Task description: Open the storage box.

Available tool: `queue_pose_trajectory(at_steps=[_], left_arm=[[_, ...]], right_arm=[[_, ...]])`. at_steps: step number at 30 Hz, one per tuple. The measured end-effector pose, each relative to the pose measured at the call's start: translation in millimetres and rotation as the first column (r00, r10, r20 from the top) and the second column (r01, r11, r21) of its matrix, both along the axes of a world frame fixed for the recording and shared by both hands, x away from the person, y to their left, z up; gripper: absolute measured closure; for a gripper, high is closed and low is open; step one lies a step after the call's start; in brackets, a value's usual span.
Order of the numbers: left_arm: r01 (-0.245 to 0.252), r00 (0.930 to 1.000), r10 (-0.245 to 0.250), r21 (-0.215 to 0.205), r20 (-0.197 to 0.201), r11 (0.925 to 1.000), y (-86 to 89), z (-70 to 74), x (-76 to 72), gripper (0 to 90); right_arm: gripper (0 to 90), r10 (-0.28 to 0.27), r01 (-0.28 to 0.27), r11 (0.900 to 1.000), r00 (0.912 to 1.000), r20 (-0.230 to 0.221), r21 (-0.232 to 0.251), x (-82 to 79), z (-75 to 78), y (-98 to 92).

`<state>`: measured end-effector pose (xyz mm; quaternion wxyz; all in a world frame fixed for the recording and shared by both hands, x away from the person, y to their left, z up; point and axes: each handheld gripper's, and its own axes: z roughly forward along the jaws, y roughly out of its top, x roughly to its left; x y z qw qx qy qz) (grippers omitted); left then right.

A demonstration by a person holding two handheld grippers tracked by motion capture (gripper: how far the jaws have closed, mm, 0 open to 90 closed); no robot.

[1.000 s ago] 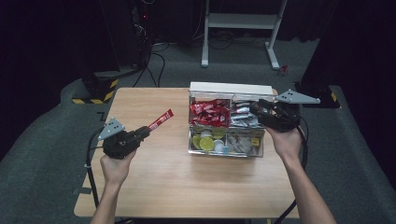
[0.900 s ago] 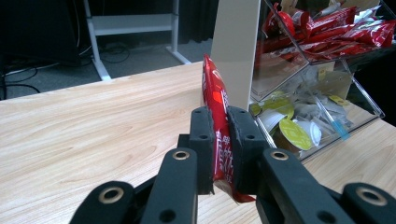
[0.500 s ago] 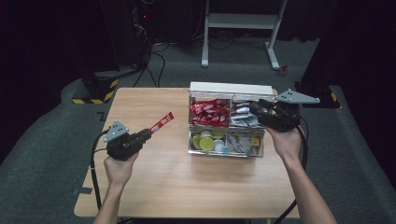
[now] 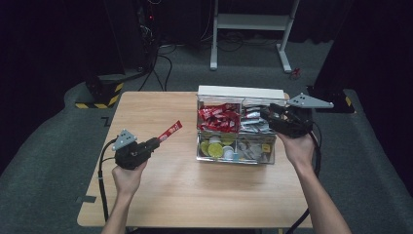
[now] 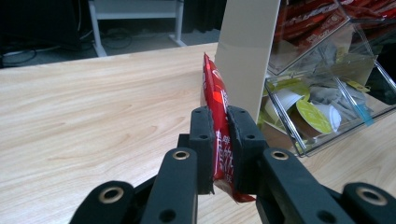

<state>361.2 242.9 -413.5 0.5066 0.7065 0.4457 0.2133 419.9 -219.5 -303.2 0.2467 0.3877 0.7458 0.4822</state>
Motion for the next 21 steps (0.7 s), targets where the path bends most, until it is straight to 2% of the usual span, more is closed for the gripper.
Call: queue_pose_trajectory(at_steps=[11,21], left_arm=[[0.003,0.9998,-0.003,-0.006,-0.017,1.0000,-7.8,-12.8,3.2,81.2],[-0.006,0.9995,0.006,0.005,-0.030,1.0000,-9.9,-22.4,5.5,81.2]], right_arm=[[52.6,-0.001,0.001,1.000,1.0000,-0.001,0.007,-0.4,-0.4,0.2],[52.6,0.000,0.000,1.000,1.0000,0.000,0.011,-0.3,-0.7,-0.1]])
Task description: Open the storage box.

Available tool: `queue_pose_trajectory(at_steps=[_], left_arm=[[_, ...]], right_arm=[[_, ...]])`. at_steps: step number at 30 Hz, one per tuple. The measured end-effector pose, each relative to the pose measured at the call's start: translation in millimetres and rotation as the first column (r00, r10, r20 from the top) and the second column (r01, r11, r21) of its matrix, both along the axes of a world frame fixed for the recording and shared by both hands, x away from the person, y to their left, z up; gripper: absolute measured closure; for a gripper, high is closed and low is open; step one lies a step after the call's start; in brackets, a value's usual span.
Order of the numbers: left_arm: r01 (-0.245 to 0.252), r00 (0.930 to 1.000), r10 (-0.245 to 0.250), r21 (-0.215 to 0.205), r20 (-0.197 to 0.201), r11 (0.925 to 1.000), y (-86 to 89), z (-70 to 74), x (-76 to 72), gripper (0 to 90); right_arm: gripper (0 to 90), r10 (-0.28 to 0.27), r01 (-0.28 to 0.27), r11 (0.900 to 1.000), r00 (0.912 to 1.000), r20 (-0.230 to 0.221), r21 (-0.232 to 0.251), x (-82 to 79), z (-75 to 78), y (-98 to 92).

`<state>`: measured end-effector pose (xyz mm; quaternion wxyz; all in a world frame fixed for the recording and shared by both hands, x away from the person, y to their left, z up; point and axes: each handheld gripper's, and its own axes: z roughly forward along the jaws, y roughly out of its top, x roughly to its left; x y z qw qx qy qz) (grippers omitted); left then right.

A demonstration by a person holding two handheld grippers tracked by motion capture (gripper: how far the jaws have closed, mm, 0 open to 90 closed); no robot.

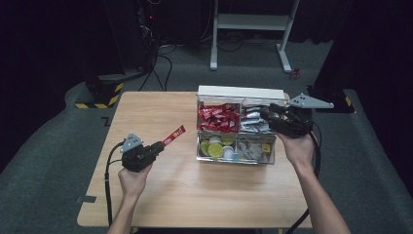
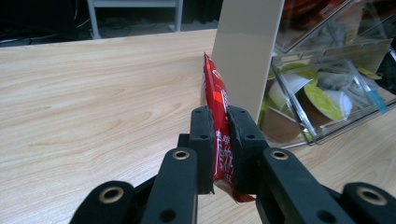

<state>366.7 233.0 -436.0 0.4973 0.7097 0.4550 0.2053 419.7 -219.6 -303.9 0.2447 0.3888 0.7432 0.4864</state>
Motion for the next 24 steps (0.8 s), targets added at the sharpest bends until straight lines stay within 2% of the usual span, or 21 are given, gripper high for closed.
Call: queue_pose_trajectory(at_steps=[5,12,24], left_arm=[[-0.009,0.9999,0.009,-0.011,-0.011,0.9999,-0.2,-8.0,2.9,81.1],[-0.027,0.9991,0.027,-0.005,-0.032,0.9996,-1.4,-19.1,6.9,80.8],[-0.059,0.9962,0.062,0.039,-0.061,0.9975,-4.0,-38.5,12.0,80.6]], right_arm=[[52.5,-0.001,0.001,1.000,1.0000,-0.002,0.005,0.2,0.1,-0.1],[52.5,-0.001,0.001,1.000,1.0000,-0.002,0.008,0.0,-0.3,-0.3],[52.3,0.001,-0.001,1.000,1.0000,-0.003,0.015,0.1,-0.6,-0.7]])
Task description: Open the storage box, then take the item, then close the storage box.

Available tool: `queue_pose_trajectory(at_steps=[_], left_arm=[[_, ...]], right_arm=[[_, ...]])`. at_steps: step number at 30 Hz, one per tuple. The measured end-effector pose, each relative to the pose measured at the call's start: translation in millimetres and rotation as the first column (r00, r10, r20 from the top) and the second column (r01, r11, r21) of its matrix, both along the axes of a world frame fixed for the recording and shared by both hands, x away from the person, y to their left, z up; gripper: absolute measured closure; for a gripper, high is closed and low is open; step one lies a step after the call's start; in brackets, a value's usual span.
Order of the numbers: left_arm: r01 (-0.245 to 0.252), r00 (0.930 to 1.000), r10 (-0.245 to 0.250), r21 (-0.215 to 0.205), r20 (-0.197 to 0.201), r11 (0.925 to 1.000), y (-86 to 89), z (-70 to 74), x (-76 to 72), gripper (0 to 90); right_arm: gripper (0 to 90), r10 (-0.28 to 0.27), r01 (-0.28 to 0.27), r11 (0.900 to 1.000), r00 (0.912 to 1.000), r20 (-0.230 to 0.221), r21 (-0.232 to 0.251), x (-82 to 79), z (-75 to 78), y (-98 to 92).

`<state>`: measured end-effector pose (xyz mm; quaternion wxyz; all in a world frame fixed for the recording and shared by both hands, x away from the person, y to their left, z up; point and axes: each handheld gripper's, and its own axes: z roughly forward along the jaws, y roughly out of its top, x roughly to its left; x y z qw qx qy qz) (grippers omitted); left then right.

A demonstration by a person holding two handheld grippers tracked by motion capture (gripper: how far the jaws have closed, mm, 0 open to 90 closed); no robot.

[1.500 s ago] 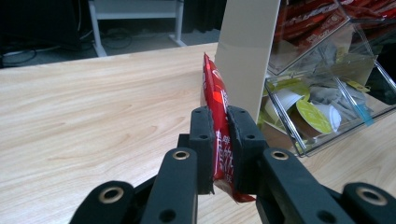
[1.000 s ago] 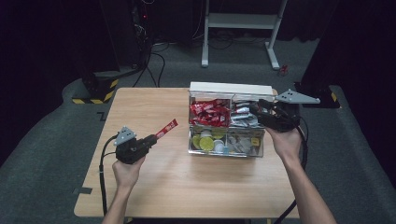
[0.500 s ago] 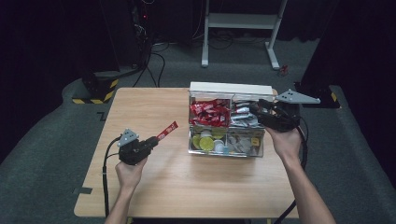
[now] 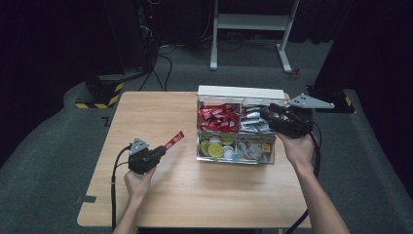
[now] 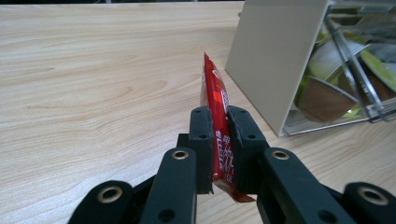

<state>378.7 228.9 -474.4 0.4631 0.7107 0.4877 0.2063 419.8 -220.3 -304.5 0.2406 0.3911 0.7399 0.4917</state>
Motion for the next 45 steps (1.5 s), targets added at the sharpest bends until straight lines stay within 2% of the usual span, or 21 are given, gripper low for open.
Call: queue_pose_trajectory(at_steps=[3,8,9,18,25,30,38,45], left_arm=[[-0.003,1.0000,0.003,0.027,0.005,0.9996,-1.6,-2.2,0.7,80.6],[-0.006,0.9999,0.006,0.042,-0.010,0.9991,-3.4,-8.4,1.1,80.5],[-0.008,0.9999,0.009,0.057,-0.013,0.9983,-3.5,-10.8,0.9,80.5],[-0.013,0.9992,0.016,0.064,-0.038,0.9979,-2.7,-19.7,2.1,80.5],[-0.012,0.9992,0.015,0.062,-0.038,0.9980,-4.3,-22.8,2.5,80.4],[-0.017,0.9986,0.021,0.078,-0.048,0.9968,-3.7,-26.4,3.8,80.4],[-0.031,0.9985,0.034,0.067,-0.043,0.9972,-2.9,-30.0,4.1,80.3],[-0.029,0.9974,0.035,0.090,-0.063,0.9955,-4.4,-36.4,5.9,79.3]], right_arm=[[52.0,-0.003,0.003,1.000,1.0000,-0.003,-0.007,-0.5,0.8,-0.1],[52.2,-0.006,0.006,1.000,1.0000,-0.001,0.000,-0.7,0.4,-0.3],[52.2,-0.006,0.006,1.000,1.0000,-0.002,0.000,-0.8,0.5,-0.3],[52.2,-0.008,0.008,1.000,1.0000,-0.005,-0.002,-0.5,1.1,-0.2],[52.3,-0.009,0.009,1.000,0.9999,-0.009,-0.008,-0.4,2.0,0.2],[51.9,-0.013,0.013,1.000,0.9998,-0.014,-0.006,-0.6,2.6,0.9],[52.0,-0.014,0.014,1.000,0.9998,-0.011,-0.008,-0.9,2.1,1.0],[52.1,-0.014,0.014,1.000,0.9998,-0.015,-0.009,-0.7,2.7,1.1]])
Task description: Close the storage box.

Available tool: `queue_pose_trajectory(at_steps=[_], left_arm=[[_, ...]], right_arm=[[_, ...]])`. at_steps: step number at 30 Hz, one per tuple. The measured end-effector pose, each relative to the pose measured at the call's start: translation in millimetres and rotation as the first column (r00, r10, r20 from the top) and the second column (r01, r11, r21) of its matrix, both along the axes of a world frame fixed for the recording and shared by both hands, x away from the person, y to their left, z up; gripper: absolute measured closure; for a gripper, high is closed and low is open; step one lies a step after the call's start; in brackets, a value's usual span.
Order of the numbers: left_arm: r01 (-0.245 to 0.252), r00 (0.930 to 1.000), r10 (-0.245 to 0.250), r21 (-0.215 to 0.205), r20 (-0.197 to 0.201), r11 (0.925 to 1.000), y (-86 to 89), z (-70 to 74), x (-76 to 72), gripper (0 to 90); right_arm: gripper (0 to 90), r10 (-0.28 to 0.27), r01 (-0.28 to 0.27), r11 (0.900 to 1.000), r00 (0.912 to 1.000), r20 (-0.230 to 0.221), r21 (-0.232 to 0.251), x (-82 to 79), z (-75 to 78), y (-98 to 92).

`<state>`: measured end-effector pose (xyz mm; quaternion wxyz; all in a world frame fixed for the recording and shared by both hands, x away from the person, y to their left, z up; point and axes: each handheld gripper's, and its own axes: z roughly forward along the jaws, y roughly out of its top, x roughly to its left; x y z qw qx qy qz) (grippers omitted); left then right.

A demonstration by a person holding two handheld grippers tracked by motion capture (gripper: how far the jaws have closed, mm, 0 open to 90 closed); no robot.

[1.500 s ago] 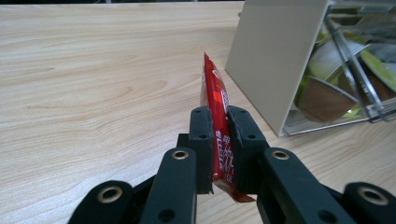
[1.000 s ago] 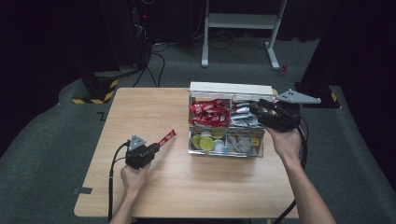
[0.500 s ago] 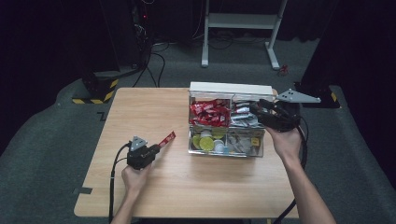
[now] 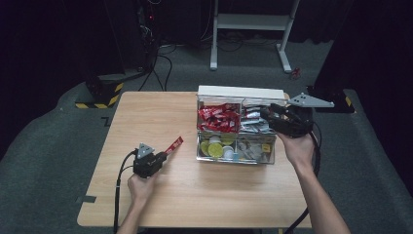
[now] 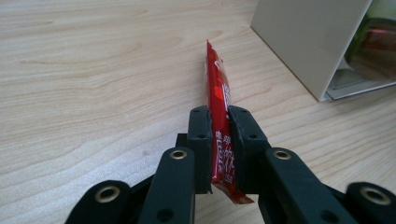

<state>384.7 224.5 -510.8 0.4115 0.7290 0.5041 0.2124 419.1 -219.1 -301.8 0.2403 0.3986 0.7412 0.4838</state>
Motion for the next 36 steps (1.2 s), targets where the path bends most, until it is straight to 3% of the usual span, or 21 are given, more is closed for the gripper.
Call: queue_pose_trajectory(at_steps=[5,8,13,17,23,33,36], left_arm=[[0.001,0.9992,0.000,0.030,-0.040,0.9996,-3.0,-7.8,1.4,74.8],[0.007,0.9986,-0.006,0.026,-0.053,0.9996,-2.8,-10.6,1.2,66.0],[0.002,0.9983,0.000,0.018,-0.058,0.9998,-1.3,-11.0,-2.0,50.1],[0.002,0.9985,0.000,0.022,-0.055,0.9998,0.5,-10.6,-6.9,43.7],[0.005,0.9983,-0.004,0.019,-0.059,0.9998,4.5,-12.3,-16.3,40.0],[0.010,0.9980,-0.006,0.072,-0.063,0.9973,3.4,-16.2,-26.0,38.1],[0.002,0.9980,0.002,0.064,-0.064,0.9979,3.4,-16.5,-26.9,37.9]], right_arm=[[52.0,0.000,0.000,1.000,1.0000,0.001,0.000,-0.2,-0.2,0.1],[51.8,0.000,0.000,1.000,1.0000,0.001,-0.002,-0.4,-0.3,0.1],[51.3,0.000,0.000,1.000,1.0000,0.008,-0.004,-1.2,-1.5,0.0],[50.9,-0.003,0.003,1.000,0.9999,0.011,-0.001,-3.0,-0.7,-2.0],[51.1,-0.010,0.010,1.000,0.9999,0.011,0.004,-7.3,0.2,-8.1],[51.5,0.003,-0.003,1.000,0.9999,-0.014,-0.002,-12.7,-5.3,-11.5],[51.3,0.002,-0.002,1.000,0.9999,-0.015,0.006,-15.7,-5.0,-14.1]])
